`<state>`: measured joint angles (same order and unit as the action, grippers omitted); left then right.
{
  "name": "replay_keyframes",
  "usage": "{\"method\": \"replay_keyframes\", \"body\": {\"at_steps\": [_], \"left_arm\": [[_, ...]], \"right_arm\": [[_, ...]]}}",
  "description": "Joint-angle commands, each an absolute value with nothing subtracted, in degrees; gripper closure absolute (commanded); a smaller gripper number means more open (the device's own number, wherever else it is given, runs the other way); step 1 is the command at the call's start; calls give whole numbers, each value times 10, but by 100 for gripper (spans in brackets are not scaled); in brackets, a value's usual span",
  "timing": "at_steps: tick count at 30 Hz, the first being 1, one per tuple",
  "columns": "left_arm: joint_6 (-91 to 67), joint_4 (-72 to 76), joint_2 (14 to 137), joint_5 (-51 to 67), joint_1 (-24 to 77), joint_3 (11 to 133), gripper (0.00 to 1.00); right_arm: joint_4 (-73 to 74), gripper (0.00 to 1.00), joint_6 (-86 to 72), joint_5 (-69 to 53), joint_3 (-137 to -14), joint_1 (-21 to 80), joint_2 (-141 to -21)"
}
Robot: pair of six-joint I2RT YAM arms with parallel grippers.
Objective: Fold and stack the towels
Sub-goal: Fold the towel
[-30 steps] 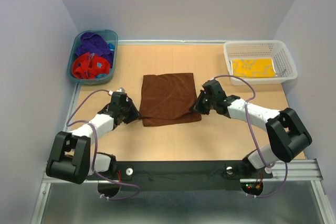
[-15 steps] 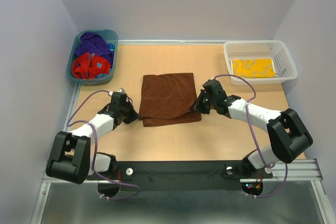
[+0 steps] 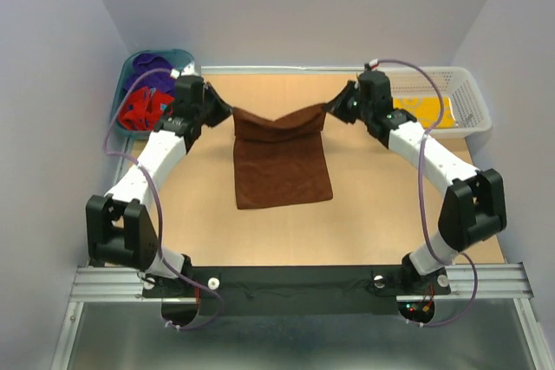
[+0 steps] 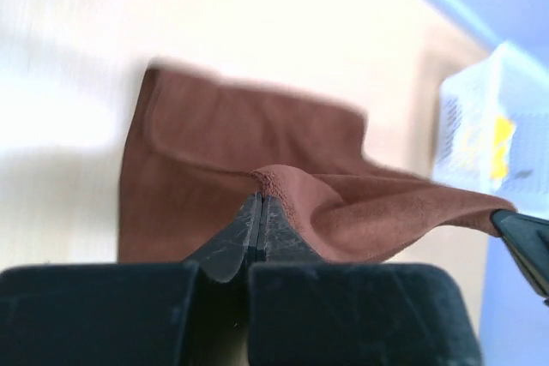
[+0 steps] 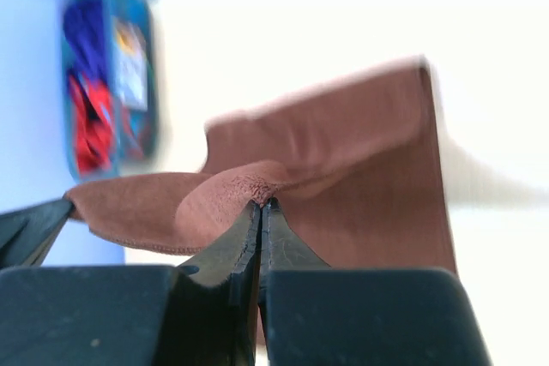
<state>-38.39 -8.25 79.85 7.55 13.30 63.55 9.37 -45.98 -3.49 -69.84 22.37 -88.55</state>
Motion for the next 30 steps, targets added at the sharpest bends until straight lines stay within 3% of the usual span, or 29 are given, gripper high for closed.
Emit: {"method": "replay_keyframes", "body": {"at_steps": [1, 10, 20, 30], "left_arm": [[-367, -87, 870, 78, 115, 748, 100], [-373, -39, 1021, 119, 77, 965, 100], [-354, 38, 1113, 140, 55, 1094, 100], [-352, 63, 1111, 137, 46, 1049, 100]], "right_arm": [[76, 100, -422, -47, -806, 184, -957], [69, 99, -349, -58, -1066, 142, -1133], [39, 100, -317, -93, -1298, 130, -1289], [16, 99, -310, -110, -1259, 130, -1302]]}}
